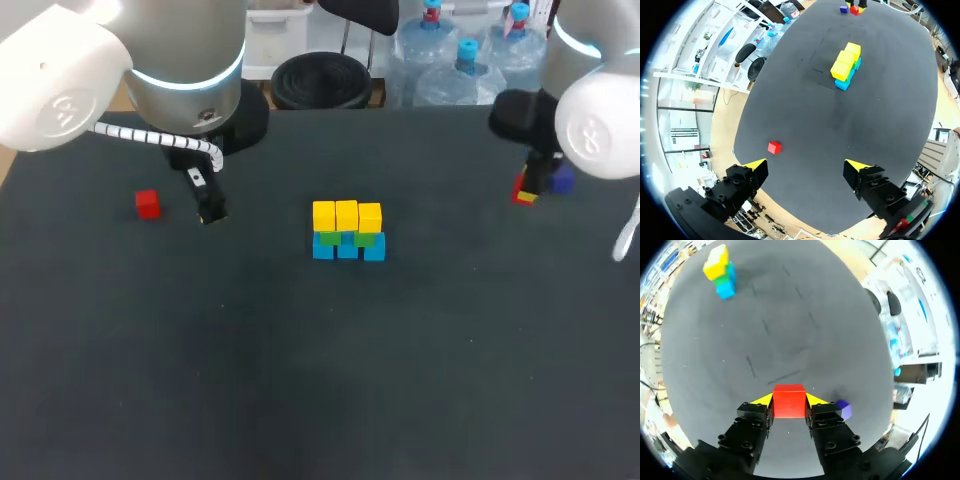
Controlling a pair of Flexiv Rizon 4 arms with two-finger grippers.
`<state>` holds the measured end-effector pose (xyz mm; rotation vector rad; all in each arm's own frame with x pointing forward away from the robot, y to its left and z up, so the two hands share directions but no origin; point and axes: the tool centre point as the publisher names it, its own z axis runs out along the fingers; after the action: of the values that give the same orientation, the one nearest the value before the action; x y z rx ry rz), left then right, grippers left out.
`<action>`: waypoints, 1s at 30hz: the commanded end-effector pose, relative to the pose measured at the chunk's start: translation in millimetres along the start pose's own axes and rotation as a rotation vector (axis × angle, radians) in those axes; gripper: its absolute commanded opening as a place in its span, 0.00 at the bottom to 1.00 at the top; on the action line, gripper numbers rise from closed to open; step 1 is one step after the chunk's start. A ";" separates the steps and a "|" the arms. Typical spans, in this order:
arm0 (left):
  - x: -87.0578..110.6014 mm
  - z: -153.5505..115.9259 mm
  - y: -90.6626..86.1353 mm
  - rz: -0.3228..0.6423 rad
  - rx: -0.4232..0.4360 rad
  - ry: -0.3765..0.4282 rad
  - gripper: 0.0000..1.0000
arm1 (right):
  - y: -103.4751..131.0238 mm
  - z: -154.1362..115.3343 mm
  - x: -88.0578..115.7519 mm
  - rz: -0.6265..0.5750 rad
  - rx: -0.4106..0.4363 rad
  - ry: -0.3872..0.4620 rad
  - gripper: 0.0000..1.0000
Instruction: Place the blue cubes, place green cubes on the blue cubes, place the yellow cubes on the green cubes, then place the red cubes on the yellow cubes, and place purple cube on the red cubes.
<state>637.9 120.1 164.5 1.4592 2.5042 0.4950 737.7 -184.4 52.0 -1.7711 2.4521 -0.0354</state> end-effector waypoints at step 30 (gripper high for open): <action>0.1 0.0 0.7 0.002 0.001 0.000 1.00 | 79.0 -109.5 -90.1 -0.142 -0.074 0.055 0.00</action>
<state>637.9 120.1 164.6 1.4592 2.5043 0.4950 677.4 -79.8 159.6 -1.9977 2.3845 -0.0094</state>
